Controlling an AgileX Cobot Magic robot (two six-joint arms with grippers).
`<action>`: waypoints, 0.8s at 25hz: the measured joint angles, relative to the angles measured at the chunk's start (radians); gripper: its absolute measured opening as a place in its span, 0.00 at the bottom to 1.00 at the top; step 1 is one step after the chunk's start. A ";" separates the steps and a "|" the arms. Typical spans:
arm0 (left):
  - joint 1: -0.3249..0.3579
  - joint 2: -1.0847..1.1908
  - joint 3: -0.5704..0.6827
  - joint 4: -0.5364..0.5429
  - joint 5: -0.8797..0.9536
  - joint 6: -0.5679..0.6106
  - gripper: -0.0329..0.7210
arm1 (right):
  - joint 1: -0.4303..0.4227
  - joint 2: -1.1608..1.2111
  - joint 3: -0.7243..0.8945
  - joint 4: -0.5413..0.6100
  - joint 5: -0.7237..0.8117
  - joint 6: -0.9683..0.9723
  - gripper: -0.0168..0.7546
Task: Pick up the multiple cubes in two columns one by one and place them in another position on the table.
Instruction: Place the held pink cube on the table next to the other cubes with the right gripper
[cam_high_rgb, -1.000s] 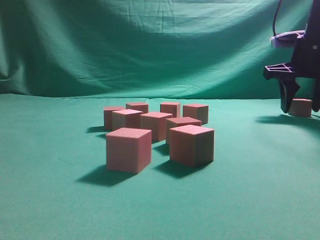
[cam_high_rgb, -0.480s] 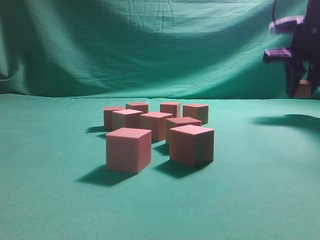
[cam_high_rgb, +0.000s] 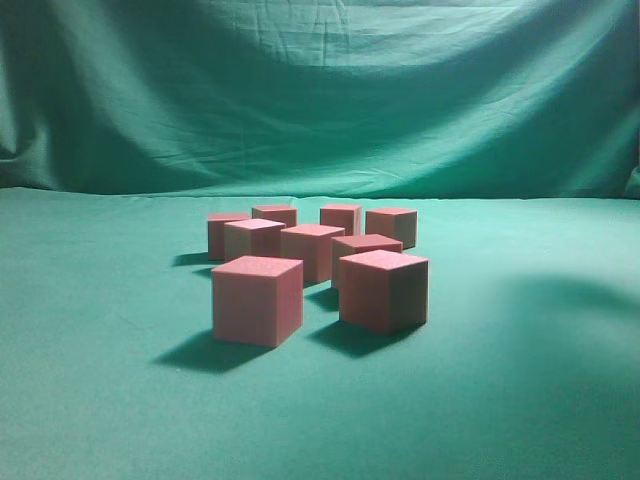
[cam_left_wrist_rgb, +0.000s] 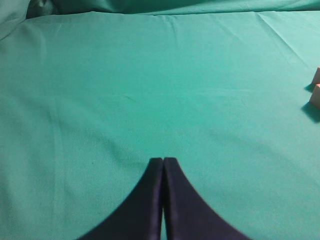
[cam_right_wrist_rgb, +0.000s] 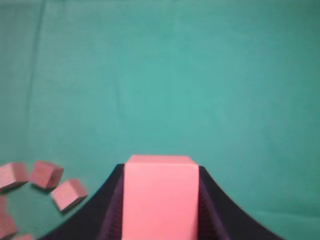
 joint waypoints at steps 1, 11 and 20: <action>0.000 0.000 0.000 0.000 0.000 0.000 0.04 | 0.000 -0.025 0.000 0.016 0.037 -0.006 0.37; 0.000 0.000 0.000 0.000 0.000 0.000 0.04 | 0.191 -0.191 0.061 0.033 0.159 -0.040 0.37; 0.000 0.000 0.000 0.000 0.000 0.000 0.04 | 0.657 -0.193 0.233 0.002 0.056 -0.038 0.37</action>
